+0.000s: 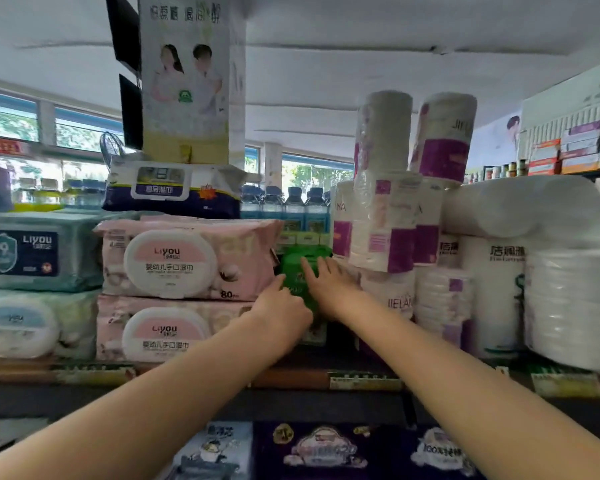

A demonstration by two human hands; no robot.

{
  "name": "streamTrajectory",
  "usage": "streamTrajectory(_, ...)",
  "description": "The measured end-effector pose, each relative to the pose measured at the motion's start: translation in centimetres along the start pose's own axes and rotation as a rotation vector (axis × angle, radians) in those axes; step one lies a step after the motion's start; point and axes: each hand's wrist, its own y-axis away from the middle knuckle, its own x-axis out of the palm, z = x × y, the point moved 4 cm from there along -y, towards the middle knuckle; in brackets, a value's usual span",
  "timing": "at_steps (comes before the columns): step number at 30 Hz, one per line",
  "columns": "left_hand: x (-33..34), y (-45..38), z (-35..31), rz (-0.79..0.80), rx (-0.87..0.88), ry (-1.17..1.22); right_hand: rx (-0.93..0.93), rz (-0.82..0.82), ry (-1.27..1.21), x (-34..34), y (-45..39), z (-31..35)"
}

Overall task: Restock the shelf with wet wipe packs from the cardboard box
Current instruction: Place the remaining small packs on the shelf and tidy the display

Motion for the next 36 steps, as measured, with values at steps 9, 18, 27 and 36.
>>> streamTrajectory(9,0.8,-2.0,-0.8,0.169,-0.051,-0.095,-0.033,0.020,0.042,0.6,-1.2,-0.5)
streamTrajectory(18,1.3,-3.2,-0.5,0.288,-0.065,-0.175,-0.020,-0.186,0.251,0.8,-1.5,-0.1)
streamTrajectory(27,2.5,-4.8,-0.1,0.318,-0.091,-0.249,-0.030,-0.266,0.273,-0.7,-1.7,-0.5)
streamTrajectory(36,2.6,-5.1,0.6,0.326,-0.113,-0.362,-0.037,-0.257,0.390,-1.1,-2.4,0.1)
